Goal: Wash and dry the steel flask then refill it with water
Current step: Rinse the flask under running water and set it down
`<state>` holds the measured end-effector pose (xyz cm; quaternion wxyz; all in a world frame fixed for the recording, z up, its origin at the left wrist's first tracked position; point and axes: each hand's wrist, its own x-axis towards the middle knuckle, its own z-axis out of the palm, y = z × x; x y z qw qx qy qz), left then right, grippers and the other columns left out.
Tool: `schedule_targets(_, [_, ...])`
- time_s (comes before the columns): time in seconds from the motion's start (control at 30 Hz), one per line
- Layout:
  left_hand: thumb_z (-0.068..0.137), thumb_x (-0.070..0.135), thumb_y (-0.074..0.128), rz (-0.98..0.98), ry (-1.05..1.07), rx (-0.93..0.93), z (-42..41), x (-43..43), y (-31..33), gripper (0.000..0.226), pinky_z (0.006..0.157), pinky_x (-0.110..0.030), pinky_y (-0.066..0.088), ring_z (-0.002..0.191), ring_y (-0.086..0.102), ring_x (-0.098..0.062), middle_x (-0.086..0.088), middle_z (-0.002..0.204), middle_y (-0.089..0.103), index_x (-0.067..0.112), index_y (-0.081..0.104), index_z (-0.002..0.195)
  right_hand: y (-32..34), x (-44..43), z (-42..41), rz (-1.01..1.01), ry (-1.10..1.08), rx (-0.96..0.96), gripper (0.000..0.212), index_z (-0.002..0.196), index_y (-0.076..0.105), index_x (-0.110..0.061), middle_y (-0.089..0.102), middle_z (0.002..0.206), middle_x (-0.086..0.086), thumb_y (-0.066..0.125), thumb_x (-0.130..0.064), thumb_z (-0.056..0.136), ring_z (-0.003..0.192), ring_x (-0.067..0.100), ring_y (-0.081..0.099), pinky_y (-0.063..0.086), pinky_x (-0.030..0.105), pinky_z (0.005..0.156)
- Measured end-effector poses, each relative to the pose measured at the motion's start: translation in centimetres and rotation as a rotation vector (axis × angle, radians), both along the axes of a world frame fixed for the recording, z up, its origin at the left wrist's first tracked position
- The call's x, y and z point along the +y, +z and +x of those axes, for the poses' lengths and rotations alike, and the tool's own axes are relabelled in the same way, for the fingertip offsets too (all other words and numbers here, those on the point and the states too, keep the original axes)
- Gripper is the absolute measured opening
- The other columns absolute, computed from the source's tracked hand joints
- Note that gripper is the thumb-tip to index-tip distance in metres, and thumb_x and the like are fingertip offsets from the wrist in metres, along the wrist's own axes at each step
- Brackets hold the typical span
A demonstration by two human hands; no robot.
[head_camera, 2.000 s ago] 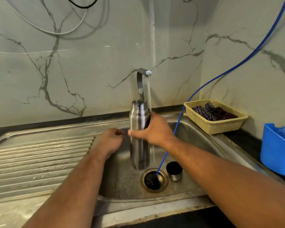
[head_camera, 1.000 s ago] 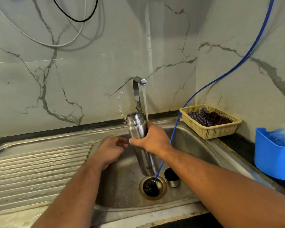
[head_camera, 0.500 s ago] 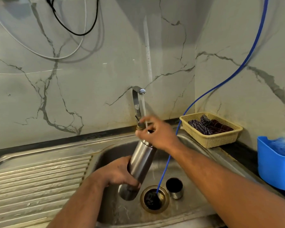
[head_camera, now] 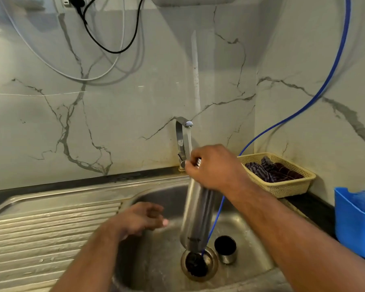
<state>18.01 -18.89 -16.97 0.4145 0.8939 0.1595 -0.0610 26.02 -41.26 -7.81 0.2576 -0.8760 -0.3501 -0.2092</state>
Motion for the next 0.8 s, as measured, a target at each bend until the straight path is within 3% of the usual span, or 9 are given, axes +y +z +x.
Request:
schedule_targets(0.03, [0.086,0.034,0.079,-0.028,0.107,-0.059,0.0,0.5,-0.1,0.042,0.08,-0.032,0.049,0.104,0.066,-0.012,0.007,0.118,0.071,0.034,0.062,0.124,-0.5,0.2,-0.3,0.005,0.027,0.012,0.022,0.088,0.069,-0.027,0.065,0.081,-0.009,0.057,-0.044,0.096,0.074,0.007,0.06,0.046,0.027,0.065])
schedule_targets(0.1, [0.099,0.018,0.063,-0.09,0.275,-0.176,0.3,-0.1,0.0,0.023,0.069,-0.028,0.041,0.089,0.066,-0.016,-0.003,0.115,0.072,0.023,0.064,0.121,-2.6,1.5,-1.4,-0.175,0.096,0.082,0.024,0.088,0.068,-0.028,0.064,0.081,-0.009,0.056,-0.046,0.098,0.076,0.006,0.059,0.048,0.029,0.069])
schedule_targets(0.17, [0.103,0.01,0.051,-0.1,0.321,-0.203,1.0,-0.5,0.1,0.022,0.063,-0.025,0.037,0.081,0.064,-0.016,-0.005,0.11,0.074,0.018,0.066,0.115,-3.2,2.1,-1.4,-0.254,0.094,0.082,0.027,0.084,0.067,-0.028,0.064,0.079,-0.008,0.055,-0.046,0.099,0.075,0.006,0.058,0.048,0.03,0.071])
schedule_targets(0.27, [0.102,0.009,0.051,-0.139,0.335,-0.248,1.1,-0.6,0.4,0.021,0.071,-0.03,0.044,0.086,0.067,-0.017,-0.001,0.105,0.076,0.02,0.068,0.108,-2.1,1.3,-0.2,-0.136,0.041,0.028,0.027,0.089,0.07,-0.028,0.065,0.079,-0.009,0.053,-0.046,0.099,0.074,0.007,0.06,0.052,0.029,0.071])
schedule_targets(0.37, [0.101,0.011,0.052,-0.136,0.326,-0.249,0.8,-1.0,0.5,0.022,0.089,-0.042,0.051,0.095,0.07,-0.019,0.004,0.103,0.076,0.025,0.069,0.106,-3.7,1.8,-0.8,-0.296,0.072,0.043,0.031,0.08,0.068,-0.025,0.068,0.079,-0.007,0.052,-0.044,0.099,0.072,0.008,0.06,0.048,0.028,0.066])
schedule_targets(0.5, [0.102,0.014,0.051,-0.125,0.303,-0.213,0.9,-1.2,0.4,0.023,0.086,-0.041,0.053,0.095,0.072,-0.017,0.007,0.099,0.077,0.028,0.07,0.105,-3.2,1.8,0.1,-0.093,0.051,-0.045,0.03,0.084,0.067,-0.026,0.06,0.079,-0.01,0.051,-0.045,0.101,0.072,0.005,0.055,0.045,0.025,0.065])
schedule_targets(0.63, [0.101,0.016,0.05,-0.131,0.31,-0.181,0.6,-1.8,0.1,0.024,0.088,-0.043,0.056,0.092,0.073,-0.015,0.009,0.096,0.078,0.028,0.071,0.105,-4.8,2.1,-0.6,-0.215,0.09,0.023,0.035,0.08,0.069,-0.024,0.061,0.073,-0.008,0.051,-0.045,0.101,0.069,0.008,0.057,0.043,0.027,0.064])
schedule_targets(0.73, [0.103,0.017,0.048,-0.162,0.326,-0.193,0.8,-1.7,-0.2,0.024,0.093,-0.046,0.055,0.094,0.073,-0.018,0.005,0.099,0.078,0.025,0.071,0.107,-3.8,1.7,0.3,-0.055,0.073,-0.021,0.037,0.072,0.06,-0.028,0.059,0.069,-0.008,0.049,-0.046,0.102,0.063,0.004,0.052,0.034,0.023,0.057])
schedule_targets(0.8, [0.106,0.025,0.046,-0.203,0.298,-0.155,0.7,-2.0,-0.2,0.023,0.097,-0.048,0.052,0.099,0.071,-0.021,0.002,0.107,0.076,0.023,0.068,0.113,-4.1,1.5,0.4,-0.078,0.09,0.003,0.039,0.069,0.058,-0.026,0.059,0.069,-0.007,0.05,-0.044,0.103,0.062,0.004,0.05,0.036,0.026,0.06])
